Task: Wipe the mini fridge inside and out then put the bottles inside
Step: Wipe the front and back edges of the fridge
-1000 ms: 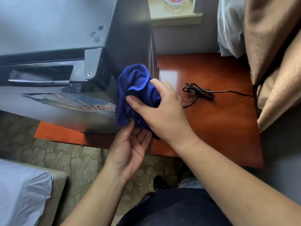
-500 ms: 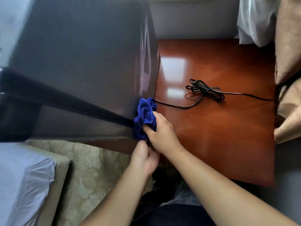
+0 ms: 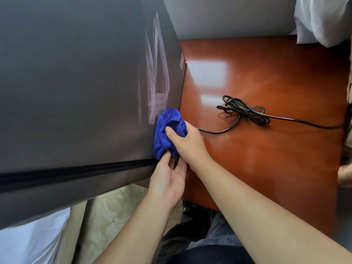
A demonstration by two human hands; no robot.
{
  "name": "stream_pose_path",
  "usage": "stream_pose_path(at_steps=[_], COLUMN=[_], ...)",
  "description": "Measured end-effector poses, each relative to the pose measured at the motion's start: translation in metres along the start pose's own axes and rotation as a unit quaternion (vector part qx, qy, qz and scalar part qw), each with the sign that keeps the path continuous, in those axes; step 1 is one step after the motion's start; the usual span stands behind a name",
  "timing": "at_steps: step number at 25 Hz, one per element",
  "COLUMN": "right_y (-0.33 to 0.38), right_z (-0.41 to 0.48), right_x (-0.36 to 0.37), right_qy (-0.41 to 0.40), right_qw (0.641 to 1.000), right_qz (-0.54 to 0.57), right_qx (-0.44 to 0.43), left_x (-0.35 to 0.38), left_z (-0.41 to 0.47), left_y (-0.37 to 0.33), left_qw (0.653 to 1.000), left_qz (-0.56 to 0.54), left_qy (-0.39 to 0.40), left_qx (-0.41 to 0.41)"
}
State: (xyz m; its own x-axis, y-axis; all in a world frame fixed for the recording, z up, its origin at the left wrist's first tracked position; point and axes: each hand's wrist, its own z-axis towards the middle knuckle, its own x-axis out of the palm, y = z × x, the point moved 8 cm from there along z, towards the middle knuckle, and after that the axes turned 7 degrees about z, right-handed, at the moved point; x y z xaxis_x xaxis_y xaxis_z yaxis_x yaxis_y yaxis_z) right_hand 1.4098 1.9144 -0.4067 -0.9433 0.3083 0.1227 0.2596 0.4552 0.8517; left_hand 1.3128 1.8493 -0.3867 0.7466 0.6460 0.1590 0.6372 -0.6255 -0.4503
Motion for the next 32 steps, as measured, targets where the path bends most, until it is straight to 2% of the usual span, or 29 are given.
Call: stream_pose_path(at_steps=[5,9,12,15,19,21,23,25,27,29,32], right_y=[0.144,0.273,0.301,0.252,0.078,-0.012,-0.058,-0.066,-0.042,0.015,0.139], right_z=[-0.034,-0.089,-0.103,-0.075,0.000,0.010,0.002,-0.002,0.001,0.007,0.004], right_x=[0.015,0.030,0.030,0.027,0.017,0.014,0.013,0.015,0.013,0.013,0.014], right_qy=[0.000,0.015,0.009,0.005,0.016,0.055,0.100,0.107,0.072,0.043,0.026], right_qw=[0.986,0.945,0.929,0.942,0.996,0.998,0.989,0.987,0.992,0.994,0.985], right_qz=[0.054,0.049,0.047,0.073,0.019,0.009,0.041,0.061,0.072,0.101,0.125], right_qx=[-0.161,-0.324,-0.367,-0.328,-0.087,0.024,0.096,0.106,0.080,0.017,-0.119], left_x=[0.057,0.096,0.102,0.096,0.056,0.022,-0.003,-0.009,0.003,0.034,0.091], left_z=[-0.086,-0.169,-0.187,-0.151,-0.065,-0.029,-0.014,-0.010,-0.019,-0.040,-0.089], left_y=[-0.067,-0.129,-0.141,-0.115,-0.041,-0.005,0.015,0.017,0.003,-0.024,-0.075], left_qw=[0.988,0.949,0.941,0.965,0.996,0.998,0.996,0.996,0.997,1.000,0.992], left_qz=[0.004,0.022,0.015,0.010,0.019,0.048,0.066,0.057,0.043,0.014,-0.024], left_qy=[0.109,0.216,0.223,0.174,0.052,-0.021,-0.063,-0.072,-0.054,-0.001,0.093], left_qx=[0.105,0.227,0.252,0.199,0.065,0.018,-0.010,-0.020,-0.028,-0.006,0.086])
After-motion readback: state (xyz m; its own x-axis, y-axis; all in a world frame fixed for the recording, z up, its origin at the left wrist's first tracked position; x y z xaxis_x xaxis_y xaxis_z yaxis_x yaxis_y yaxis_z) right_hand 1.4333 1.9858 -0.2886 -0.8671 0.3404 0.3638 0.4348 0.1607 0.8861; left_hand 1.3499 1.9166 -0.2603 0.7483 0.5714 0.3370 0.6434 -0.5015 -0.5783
